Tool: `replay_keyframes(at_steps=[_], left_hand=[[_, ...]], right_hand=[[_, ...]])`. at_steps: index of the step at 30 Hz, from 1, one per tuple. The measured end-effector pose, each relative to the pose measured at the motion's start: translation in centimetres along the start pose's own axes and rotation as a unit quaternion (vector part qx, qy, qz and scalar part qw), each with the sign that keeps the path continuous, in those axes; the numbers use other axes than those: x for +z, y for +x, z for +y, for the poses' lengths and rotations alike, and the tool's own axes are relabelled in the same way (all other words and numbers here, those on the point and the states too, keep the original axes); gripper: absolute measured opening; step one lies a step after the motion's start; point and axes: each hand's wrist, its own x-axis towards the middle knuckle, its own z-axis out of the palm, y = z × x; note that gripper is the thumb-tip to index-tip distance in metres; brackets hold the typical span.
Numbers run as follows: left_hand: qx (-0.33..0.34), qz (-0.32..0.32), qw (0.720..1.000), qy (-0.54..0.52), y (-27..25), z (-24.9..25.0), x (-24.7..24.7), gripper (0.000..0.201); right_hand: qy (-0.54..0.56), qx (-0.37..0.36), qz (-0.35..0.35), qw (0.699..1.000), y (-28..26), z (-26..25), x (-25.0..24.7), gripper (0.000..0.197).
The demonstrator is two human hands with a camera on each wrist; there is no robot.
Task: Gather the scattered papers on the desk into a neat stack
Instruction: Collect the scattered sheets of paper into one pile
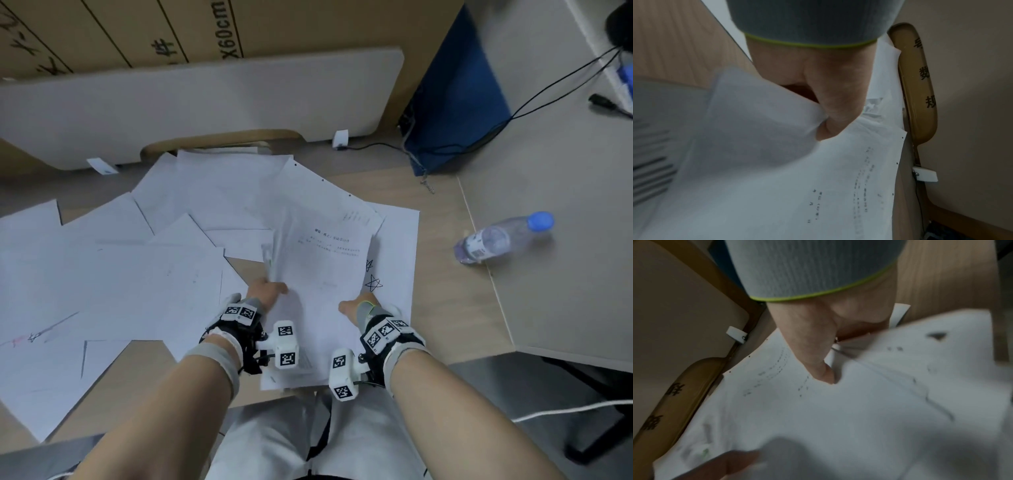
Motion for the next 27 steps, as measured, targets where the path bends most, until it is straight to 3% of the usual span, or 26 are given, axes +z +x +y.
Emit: replay_keyframes(at_steps=[2, 6, 7, 10, 11, 13, 15, 21, 22, 25, 27], left_hand=[[-0.002, 0.02, 0.999, -0.027, -0.4, 1.0, -1.3, 0.044], [0.004, 0.06, 0.998, -0.023, -0.9, 2.1, -3.7, 0.037], [0.009, 0.066, 0.998, -0.015, -1.0, 2.2, -4.0, 0.037], [0.013, 0.064, 0.998, 0.011, -0.9, 2.4, -5.4, 0.039], [0.009, 0.062, 0.998, 0.014, -0.9, 2.3, -5.9, 0.04], [0.004, 0.076, 0.997, -0.004, -0.7, 1.6, -6.9, 0.041], [-0.006, 0.091, 0.996, -0.017, -0.9, 1.1, -7.7, 0.041], [-0.024, 0.117, 0.992, -0.048, -1.4, -0.2, -9.8, 0.038], [-0.022, 0.126, 0.99, -0.063, -1.3, -0.4, -10.3, 0.039], [-0.034, 0.123, 0.989, -0.076, -2.1, -0.1, -11.8, 0.039], [-0.018, 0.127, 0.987, -0.092, -2.4, 0.9, -11.9, 0.027]], right_hand=[[0.021, 0.012, 0.012, 1.0, -1.3, -1.3, -0.3, 0.046], [0.049, -0.049, 0.027, 0.997, -1.1, -3.4, 0.2, 0.082], [0.066, -0.06, 0.023, 0.996, -1.5, -3.8, 0.1, 0.076], [0.078, -0.105, -0.007, 0.991, -2.5, -5.3, 0.1, 0.019], [0.076, -0.122, -0.023, 0.989, -2.7, -5.7, 0.4, 0.015], [0.06, -0.148, -0.047, 0.986, -2.9, -6.6, 1.0, 0.032], [0.021, -0.165, -0.05, 0.985, -3.6, -7.5, 1.2, 0.019], [-0.095, -0.202, -0.07, 0.972, -5.4, -10.4, 2.0, 0.037], [-0.122, -0.212, -0.073, 0.967, -5.6, -11.1, 2.3, 0.036], [-0.117, -0.253, -0.07, 0.958, -5.9, -13.2, 3.3, 0.006], [-0.079, -0.26, -0.038, 0.962, -5.7, -13.9, 3.1, 0.016]])
